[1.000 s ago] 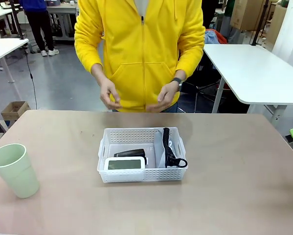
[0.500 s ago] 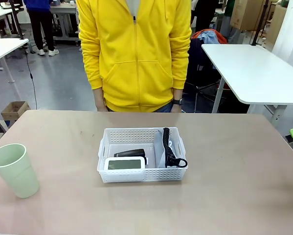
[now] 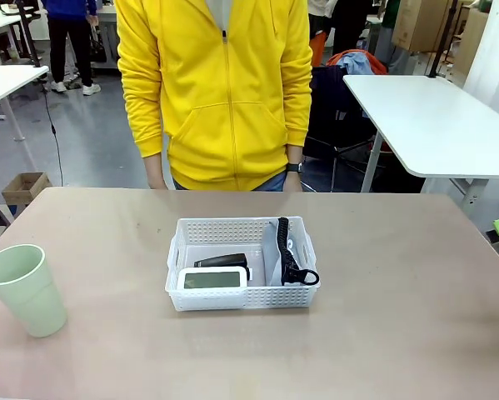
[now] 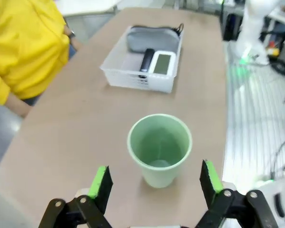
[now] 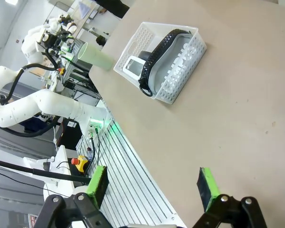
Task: Efficiently arrange items inside the basket to fit them all.
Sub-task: Pick up the Reusable plastic cup and place it inside the Organizing basket.
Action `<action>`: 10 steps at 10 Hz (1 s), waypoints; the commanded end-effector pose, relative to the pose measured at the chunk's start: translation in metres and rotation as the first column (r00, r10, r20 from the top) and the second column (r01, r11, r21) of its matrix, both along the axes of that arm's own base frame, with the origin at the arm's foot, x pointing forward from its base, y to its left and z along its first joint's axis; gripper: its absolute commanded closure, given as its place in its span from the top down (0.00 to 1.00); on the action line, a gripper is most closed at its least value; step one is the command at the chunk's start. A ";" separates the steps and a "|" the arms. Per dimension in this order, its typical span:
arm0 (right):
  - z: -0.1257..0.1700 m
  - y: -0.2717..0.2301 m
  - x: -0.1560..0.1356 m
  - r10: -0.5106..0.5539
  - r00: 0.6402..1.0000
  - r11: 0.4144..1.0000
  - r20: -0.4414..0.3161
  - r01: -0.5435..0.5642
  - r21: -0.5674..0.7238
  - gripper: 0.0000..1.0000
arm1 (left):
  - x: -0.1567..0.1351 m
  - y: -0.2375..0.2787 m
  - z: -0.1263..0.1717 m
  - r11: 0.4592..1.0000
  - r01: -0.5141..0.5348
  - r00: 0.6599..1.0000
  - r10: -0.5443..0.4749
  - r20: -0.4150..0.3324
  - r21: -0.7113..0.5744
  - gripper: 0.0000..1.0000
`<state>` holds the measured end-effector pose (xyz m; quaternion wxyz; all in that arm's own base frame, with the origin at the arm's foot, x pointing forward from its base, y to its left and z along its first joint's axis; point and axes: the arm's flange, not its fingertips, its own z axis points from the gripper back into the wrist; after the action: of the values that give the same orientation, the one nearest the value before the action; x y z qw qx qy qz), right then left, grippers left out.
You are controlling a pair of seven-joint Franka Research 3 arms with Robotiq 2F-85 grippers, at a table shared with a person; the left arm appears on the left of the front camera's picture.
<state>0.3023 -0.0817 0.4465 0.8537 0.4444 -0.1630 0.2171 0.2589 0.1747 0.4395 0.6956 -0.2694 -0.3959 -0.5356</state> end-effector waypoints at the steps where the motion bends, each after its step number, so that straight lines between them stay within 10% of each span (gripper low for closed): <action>1: 0.001 0.001 0.002 0.008 1.000 1.000 0.030 -0.008 0.023 1.00 | -0.008 -0.008 -0.018 1.000 0.031 0.996 -0.031 0.089 0.005 0.97; 7: 0.001 0.001 0.002 0.008 1.000 1.000 0.030 -0.008 0.023 1.00 | 0.003 0.008 -0.006 1.000 0.000 0.998 0.001 0.065 -0.011 0.97; 10: 0.001 0.001 0.002 0.008 1.000 1.000 0.030 -0.008 0.023 1.00 | 0.011 0.007 -0.050 0.999 -0.003 0.999 0.004 0.036 -0.038 0.97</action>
<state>0.3023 -0.0819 0.4462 0.8538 0.4443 -0.1629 0.2171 0.2682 0.1867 0.4101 0.6902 -0.2732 -0.4081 -0.5314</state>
